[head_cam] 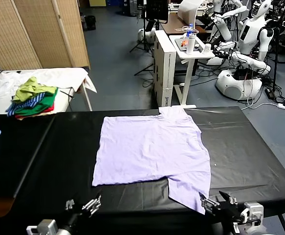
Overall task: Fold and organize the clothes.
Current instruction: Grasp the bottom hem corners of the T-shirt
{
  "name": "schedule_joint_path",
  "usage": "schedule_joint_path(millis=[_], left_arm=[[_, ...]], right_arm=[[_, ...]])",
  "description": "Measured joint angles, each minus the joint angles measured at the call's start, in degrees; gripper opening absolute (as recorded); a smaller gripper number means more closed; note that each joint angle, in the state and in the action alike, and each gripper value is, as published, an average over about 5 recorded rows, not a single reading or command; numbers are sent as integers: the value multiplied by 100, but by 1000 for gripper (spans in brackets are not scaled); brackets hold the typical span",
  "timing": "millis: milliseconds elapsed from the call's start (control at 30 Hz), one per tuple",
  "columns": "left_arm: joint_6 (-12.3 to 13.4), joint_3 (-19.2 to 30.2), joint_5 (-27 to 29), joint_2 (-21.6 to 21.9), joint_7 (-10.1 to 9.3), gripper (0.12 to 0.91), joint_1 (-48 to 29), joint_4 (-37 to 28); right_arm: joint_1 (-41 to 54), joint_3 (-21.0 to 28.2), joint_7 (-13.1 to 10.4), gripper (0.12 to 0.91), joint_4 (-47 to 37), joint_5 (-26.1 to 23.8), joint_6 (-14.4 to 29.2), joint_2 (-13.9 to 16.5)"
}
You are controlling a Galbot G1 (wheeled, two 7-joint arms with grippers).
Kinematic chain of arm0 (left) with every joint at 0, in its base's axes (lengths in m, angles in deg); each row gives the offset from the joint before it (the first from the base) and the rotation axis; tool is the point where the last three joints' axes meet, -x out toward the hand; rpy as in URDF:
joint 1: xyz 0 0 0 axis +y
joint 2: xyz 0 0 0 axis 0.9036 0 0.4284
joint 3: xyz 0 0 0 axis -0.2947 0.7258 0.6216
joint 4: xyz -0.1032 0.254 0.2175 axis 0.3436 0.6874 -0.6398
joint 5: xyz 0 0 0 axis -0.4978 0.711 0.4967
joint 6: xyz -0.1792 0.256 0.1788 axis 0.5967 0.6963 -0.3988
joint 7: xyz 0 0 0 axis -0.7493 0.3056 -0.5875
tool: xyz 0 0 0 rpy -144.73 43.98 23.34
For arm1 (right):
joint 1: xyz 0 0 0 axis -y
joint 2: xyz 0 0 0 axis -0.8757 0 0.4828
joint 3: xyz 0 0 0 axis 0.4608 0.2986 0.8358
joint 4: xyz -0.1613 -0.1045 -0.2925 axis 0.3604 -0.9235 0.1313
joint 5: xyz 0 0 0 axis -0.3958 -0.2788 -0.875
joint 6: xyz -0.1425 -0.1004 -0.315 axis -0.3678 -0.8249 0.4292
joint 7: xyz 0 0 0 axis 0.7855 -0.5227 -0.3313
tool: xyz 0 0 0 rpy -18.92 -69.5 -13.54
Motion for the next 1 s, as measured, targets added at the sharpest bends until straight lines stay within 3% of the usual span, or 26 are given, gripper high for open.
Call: schedule_joint_path(millis=[100, 300, 567, 667, 867, 933, 1000], left_arm=[[-3, 1, -37, 1, -24, 907, -70, -49], [1, 48, -157, -14, -87, 907, -318, -215], [2, 123, -174, -95, -70, 883, -639, -459], [7, 137, -176, -114, -69, 763, -702, -512], [15, 182, -114, -147, -61, 387, -713, -588], [15, 201, -59, -170, -56, 295, -690, -606], [17, 217, 2, -190, -50, 251, -654, -611]], right_arm=[[27, 34, 2, 890, -38, -43, 0, -36], [99, 148, 15, 781, -170, -178, -3, -136], [83, 228, 26, 540, -299, -232, 7, -242], [77, 236, 26, 494, -324, -242, 13, -272], [55, 228, 27, 458, -306, -244, 14, -268], [39, 218, 28, 408, -280, -238, 13, -255], [6, 200, 29, 312, -235, -218, -1, -237]])
